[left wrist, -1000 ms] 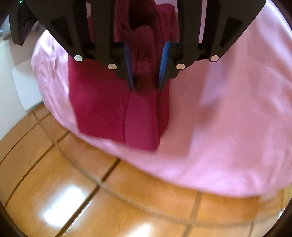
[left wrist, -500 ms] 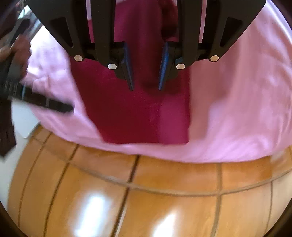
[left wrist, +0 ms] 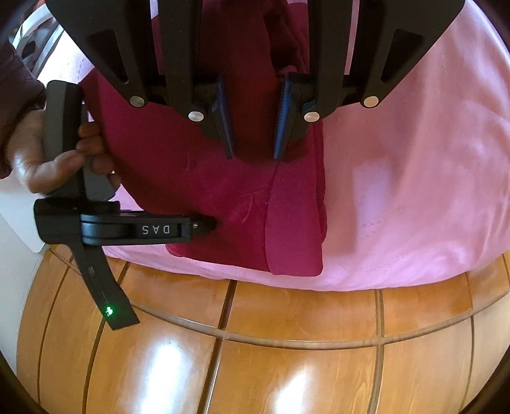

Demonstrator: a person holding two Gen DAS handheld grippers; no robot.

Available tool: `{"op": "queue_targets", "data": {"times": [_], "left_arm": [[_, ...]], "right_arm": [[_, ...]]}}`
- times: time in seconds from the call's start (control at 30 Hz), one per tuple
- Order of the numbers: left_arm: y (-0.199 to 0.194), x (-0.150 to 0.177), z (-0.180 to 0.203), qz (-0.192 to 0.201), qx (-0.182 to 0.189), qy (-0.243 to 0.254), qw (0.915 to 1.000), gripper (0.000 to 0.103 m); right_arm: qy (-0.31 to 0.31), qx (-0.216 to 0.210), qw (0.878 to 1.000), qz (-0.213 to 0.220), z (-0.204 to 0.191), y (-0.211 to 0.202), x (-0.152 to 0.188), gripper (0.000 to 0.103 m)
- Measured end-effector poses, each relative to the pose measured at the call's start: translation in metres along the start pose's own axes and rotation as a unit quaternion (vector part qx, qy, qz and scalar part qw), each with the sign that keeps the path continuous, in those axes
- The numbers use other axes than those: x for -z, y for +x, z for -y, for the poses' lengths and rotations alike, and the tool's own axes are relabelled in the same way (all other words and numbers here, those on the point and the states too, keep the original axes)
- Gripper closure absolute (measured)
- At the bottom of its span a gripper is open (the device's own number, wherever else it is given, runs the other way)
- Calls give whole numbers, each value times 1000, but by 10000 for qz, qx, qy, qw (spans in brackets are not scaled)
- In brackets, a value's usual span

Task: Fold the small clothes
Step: 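Release the folded side with the right gripper and press it flat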

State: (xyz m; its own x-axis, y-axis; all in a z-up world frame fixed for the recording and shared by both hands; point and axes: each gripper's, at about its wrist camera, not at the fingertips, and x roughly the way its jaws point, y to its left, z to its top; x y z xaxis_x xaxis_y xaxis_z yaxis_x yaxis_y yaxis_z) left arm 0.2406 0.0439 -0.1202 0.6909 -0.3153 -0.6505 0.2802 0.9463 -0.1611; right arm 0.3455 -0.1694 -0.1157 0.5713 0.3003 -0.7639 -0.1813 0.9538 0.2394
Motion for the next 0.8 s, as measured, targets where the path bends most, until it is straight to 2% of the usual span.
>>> {"op": "queue_targets", "data": {"times": [0.33,0.43,0.53,0.67,0.8], "left_arm": [[-5,0,2,-5,-25,-20,10000,78],[-10,0,4,10,-79,10,10000,78],[-14,3,5,36,-150,22,9999,78],[-22,4,5,90,-115,-90,9999,78],[-27,7,10,164,-219,-10,9996,78]], "right_arm": [[-107,124,9998,100,-6,-3,4,29],[-193,311,9991,193,-13,-15,5,24],[-353,351,9981,361,-22,-33,6,24],[-555,189,9968,543,-35,-54,9,25],[-918,-57,9945,502,-57,-56,7,27]]}}
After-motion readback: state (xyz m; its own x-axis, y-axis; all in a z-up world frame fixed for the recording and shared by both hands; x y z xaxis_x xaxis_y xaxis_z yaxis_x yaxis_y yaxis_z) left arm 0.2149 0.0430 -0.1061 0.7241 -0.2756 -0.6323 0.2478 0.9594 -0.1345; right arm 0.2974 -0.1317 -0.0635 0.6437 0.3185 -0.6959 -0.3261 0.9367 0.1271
